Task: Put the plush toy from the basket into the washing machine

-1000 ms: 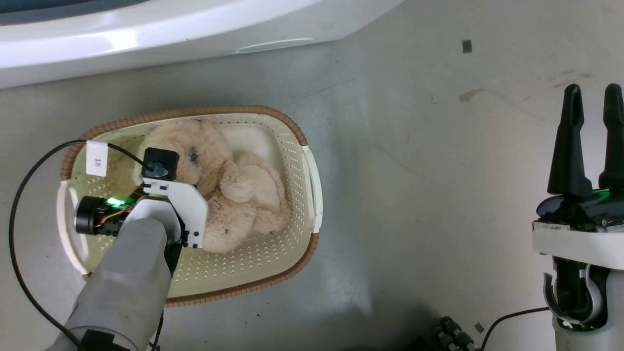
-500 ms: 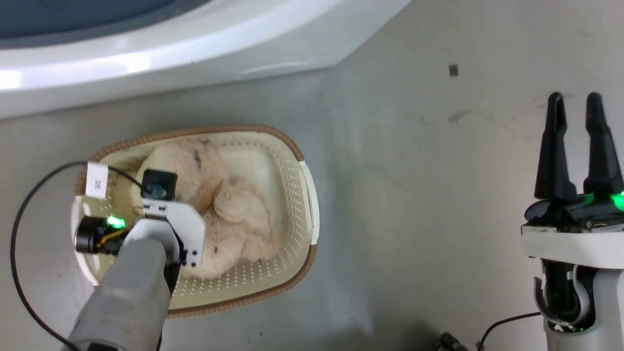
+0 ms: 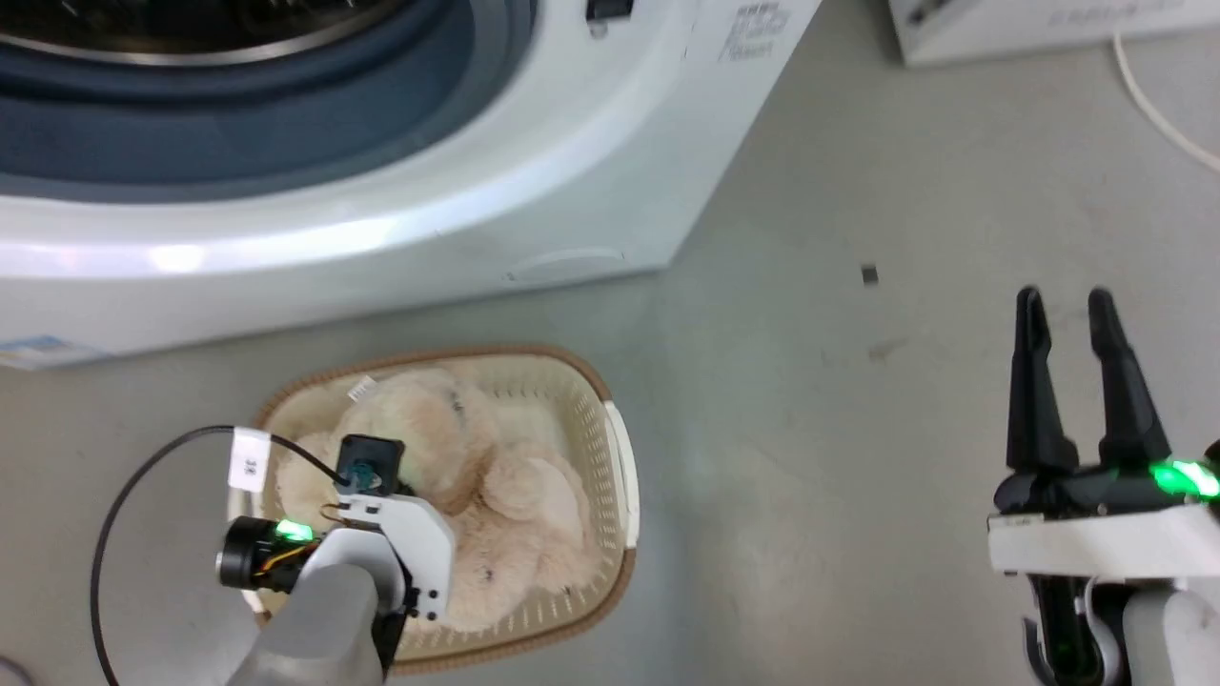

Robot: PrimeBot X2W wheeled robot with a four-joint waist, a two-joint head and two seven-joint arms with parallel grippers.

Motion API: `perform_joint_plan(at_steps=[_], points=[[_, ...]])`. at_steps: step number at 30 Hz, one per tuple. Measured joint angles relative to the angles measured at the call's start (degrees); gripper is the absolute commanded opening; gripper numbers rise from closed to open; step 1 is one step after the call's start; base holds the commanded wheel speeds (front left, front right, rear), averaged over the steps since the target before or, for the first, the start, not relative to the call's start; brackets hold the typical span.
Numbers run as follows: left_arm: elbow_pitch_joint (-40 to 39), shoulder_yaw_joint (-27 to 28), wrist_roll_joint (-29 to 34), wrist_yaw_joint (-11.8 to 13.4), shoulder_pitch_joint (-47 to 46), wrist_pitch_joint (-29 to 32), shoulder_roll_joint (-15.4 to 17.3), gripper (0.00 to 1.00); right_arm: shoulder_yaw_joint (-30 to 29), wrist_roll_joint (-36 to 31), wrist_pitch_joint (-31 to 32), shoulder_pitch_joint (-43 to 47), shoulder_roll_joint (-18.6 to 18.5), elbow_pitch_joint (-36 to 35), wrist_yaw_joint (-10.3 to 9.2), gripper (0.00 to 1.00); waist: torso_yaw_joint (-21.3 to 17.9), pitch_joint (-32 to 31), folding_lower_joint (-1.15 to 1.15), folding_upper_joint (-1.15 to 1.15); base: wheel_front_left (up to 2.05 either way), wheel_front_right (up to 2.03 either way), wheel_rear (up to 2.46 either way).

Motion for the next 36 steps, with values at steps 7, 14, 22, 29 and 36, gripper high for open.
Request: perform_joint_plan(at_steps=[7,14,22,29,36], points=[[-9.5,0.7,1.1,0.6,5.7,-0.4,-0.2,0.00,-0.1,-0.8,0.0,3.0,0.0,1.0,0.00,1.00,1.6,-6.7,0.00,0.00,0.00,0.00,0.00],[-17.9,2.4,3.2,1.6,11.9,-0.4,-0.1,0.00,-0.4,-1.4,0.0,6.4,0.0,1.7,0.00,1.00,3.4,-12.7,0.00,0.00,0.00,0.00,0.00],[-27.3,5.8,5.5,2.9,18.1,-0.4,-0.4,0.00,-0.5,-1.8,0.0,9.5,0.0,2.3,0.00,1.00,5.4,-18.6,-0.01,0.00,0.00,0.00,0.00],[-34.7,8.6,7.7,3.2,21.7,-0.4,-1.0,0.00,0.0,-1.8,0.0,11.1,0.0,2.5,0.00,1.00,6.7,-22.3,-0.01,0.00,0.00,0.00,0.00],[-39.6,11.4,9.6,3.4,22.5,-0.4,-1.5,0.00,0.5,-1.8,0.0,11.6,0.0,2.5,0.00,1.00,6.8,-23.5,0.00,0.00,0.00,0.00,0.00]])
